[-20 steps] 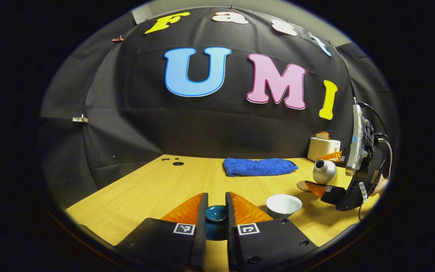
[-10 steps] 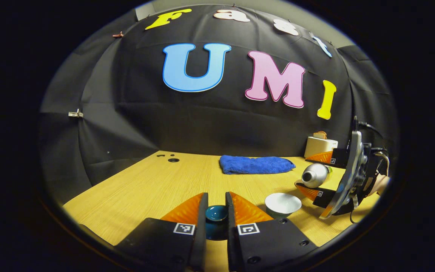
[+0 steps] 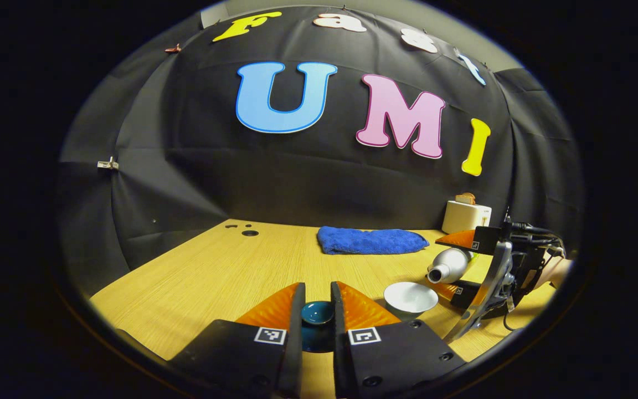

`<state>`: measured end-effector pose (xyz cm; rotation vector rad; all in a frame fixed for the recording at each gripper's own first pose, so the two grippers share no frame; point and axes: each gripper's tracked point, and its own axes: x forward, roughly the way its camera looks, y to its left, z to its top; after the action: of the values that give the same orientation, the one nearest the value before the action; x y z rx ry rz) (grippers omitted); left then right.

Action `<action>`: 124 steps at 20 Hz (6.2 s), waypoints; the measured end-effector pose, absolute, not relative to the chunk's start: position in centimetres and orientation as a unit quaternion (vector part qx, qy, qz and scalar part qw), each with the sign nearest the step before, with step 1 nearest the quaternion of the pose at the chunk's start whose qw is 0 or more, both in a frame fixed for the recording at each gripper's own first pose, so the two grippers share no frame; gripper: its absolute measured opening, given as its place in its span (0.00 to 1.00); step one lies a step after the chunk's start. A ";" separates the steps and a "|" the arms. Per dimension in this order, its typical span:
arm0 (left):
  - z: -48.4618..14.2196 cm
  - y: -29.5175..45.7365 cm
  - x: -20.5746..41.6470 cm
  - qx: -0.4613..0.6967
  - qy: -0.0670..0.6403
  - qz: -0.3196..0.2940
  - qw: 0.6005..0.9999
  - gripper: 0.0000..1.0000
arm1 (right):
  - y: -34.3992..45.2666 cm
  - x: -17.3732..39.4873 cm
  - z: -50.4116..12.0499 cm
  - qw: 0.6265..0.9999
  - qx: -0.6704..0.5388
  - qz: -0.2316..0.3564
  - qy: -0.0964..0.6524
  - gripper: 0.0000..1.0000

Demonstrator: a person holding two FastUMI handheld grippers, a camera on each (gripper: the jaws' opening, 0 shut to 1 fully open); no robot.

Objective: Open the teacup lid with one hand, grasp the water bottle and pour water into the teacup with the other hand; after pouring, place the water bottle on the coaster and then close the teacup lid.

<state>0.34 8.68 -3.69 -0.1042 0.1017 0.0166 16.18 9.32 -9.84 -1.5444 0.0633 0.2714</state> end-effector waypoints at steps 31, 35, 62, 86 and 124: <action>-4.9 7.9 -0.1 -0.070 0.062 -0.015 0.995 0.27 | 11.8 16.4 -7.7 0.577 -0.806 0.117 -0.065 0.81; -4.7 7.8 -0.3 -0.070 0.060 -0.015 0.996 0.26 | 11.9 16.6 -7.5 0.568 -0.812 0.110 -0.073 0.80; -4.3 7.6 -0.7 -0.078 0.057 -0.023 0.995 0.27 | 12.8 17.2 -6.3 0.520 -0.842 0.094 -0.112 0.81; -3.3 7.0 -1.2 -0.068 0.051 -0.025 0.996 0.27 | 12.8 17.0 -5.3 0.512 -0.846 0.085 -0.121 0.81; -0.8 1.8 -1.0 -0.069 0.040 -0.029 0.996 0.27 | 3.7 17.2 -0.4 0.988 -0.092 0.098 0.072 0.81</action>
<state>-1.04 1.83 -0.80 -0.1380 0.0792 -0.0584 17.21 3.70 -0.45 -0.1856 0.1439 0.1976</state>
